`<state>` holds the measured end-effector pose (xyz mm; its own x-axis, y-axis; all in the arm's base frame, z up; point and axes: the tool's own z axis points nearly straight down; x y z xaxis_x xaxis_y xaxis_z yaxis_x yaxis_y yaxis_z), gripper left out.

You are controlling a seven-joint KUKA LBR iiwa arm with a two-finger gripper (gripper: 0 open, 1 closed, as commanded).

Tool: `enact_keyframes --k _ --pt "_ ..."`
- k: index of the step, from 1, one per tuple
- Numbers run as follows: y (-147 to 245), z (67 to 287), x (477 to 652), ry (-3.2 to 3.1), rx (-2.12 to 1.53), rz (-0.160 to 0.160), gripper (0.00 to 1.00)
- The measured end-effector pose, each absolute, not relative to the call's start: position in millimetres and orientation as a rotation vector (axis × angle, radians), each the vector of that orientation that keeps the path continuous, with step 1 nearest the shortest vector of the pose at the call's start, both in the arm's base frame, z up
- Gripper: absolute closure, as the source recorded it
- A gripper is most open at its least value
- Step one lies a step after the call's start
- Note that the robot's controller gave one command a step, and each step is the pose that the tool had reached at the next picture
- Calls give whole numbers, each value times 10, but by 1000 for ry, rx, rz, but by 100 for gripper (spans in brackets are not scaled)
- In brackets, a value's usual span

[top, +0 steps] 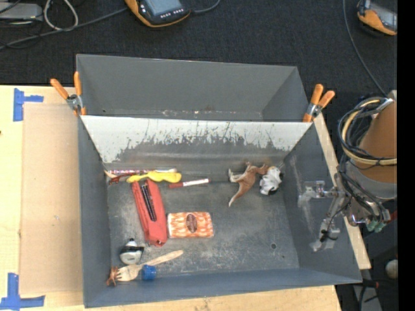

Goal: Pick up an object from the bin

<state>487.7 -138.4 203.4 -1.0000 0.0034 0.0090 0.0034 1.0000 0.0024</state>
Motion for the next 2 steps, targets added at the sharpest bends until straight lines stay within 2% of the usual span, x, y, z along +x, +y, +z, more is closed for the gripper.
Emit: enact_keyframes --k 1,2 --pt "-1376 2073 4895 -3140 2 -1 0" --pt "-841 1900 4753 -3134 161 -3 0"
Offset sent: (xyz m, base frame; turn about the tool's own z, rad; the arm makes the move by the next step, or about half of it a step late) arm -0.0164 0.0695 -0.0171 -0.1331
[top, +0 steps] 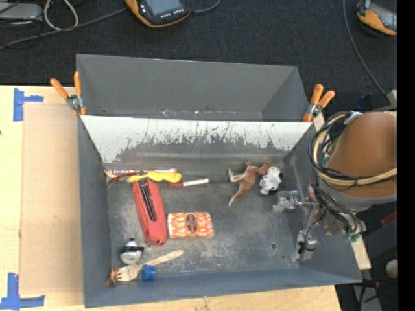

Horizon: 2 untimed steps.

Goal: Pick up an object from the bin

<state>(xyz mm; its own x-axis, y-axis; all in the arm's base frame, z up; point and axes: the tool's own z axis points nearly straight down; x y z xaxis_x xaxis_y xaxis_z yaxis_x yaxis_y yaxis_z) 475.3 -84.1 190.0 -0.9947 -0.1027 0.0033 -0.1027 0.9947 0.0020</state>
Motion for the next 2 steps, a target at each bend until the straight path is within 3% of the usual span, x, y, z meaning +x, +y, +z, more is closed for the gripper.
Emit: enact_keyframes --k 1,2 --pt "-564 1669 5177 -3126 329 1 0" --pt "18 1182 4949 -3127 237 -5 0"
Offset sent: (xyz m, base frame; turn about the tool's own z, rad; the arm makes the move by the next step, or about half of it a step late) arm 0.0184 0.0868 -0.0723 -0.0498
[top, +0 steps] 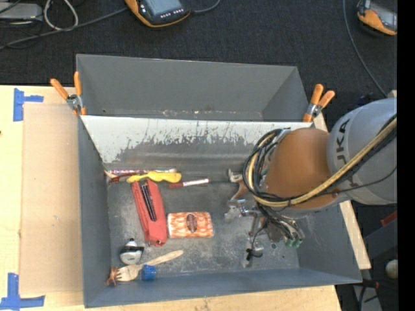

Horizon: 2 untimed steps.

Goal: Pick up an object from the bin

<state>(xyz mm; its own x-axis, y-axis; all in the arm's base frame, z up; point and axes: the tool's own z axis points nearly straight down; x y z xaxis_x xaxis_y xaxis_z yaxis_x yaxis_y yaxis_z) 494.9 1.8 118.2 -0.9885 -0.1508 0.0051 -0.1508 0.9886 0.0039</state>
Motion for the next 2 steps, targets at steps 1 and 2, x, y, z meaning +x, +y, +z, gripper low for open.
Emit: enact_keyframes --k 1,2 --pt "167 1066 5070 -3114 433 1 0" --pt "440 1028 5146 -3120 306 -7 0"
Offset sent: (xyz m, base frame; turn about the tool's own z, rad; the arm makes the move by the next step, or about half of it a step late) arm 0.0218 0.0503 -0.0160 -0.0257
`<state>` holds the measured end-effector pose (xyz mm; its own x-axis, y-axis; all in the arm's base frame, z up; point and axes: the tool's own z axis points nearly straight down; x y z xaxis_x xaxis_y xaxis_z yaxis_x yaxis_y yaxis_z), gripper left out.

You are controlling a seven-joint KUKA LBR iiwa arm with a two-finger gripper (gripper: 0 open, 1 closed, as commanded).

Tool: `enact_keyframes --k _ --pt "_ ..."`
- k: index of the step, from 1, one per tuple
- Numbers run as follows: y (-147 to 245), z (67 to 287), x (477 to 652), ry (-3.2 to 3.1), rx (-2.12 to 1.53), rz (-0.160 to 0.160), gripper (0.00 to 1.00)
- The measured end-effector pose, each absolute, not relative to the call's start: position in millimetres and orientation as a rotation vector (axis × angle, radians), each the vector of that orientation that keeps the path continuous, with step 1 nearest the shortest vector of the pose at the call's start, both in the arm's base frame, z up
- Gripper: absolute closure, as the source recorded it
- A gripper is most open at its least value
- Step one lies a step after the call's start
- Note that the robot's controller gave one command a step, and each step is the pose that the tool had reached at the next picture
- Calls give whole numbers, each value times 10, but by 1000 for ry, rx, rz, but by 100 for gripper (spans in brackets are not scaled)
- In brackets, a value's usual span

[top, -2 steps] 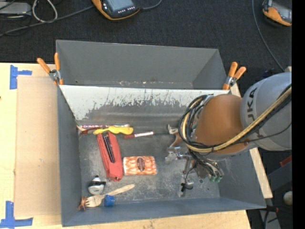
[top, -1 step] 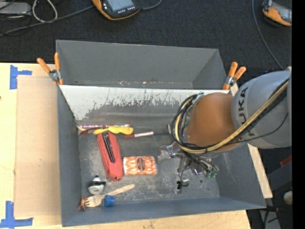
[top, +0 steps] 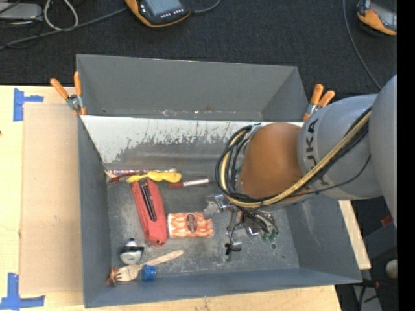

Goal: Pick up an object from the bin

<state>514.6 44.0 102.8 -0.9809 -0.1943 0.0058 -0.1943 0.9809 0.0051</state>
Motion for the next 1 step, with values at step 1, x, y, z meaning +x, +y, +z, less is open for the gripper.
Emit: enact_keyframes --k 1 --pt "923 762 5567 -3123 383 -3 0"
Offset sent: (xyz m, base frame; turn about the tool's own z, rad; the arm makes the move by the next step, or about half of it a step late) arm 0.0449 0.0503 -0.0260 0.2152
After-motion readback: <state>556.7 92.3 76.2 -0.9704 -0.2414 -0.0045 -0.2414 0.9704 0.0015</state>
